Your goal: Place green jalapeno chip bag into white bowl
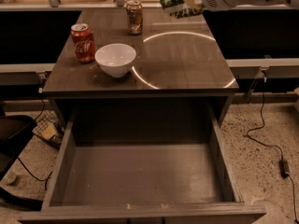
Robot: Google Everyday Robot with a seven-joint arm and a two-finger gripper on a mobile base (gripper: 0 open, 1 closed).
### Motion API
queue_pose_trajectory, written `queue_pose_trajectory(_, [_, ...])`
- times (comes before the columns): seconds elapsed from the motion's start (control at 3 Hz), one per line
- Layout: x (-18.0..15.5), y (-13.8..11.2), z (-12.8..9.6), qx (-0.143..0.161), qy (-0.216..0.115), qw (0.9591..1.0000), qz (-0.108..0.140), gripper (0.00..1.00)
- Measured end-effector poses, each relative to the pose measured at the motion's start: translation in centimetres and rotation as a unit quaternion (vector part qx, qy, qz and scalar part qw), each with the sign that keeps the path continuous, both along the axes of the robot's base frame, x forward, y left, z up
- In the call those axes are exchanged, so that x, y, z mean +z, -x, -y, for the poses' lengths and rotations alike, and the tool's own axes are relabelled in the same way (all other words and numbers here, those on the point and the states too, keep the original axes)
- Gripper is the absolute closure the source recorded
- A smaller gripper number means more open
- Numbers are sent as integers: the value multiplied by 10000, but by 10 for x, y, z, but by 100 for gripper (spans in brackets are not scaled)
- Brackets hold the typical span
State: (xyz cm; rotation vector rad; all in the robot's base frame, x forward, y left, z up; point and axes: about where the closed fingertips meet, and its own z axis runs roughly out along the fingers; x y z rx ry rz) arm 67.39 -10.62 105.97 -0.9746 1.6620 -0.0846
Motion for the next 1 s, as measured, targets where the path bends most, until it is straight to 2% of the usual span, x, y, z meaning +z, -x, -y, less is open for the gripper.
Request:
queue_pose_trajectory(0.33, [-4,22,-27,471,158,9988,-17,100])
queue_pose_trajectory(0.67, [-19,39,-52,986,236,9947,-144,100])
queue_pose_trajectory(1.0, [-44,58,-90,1810,254,9826,-342,100])
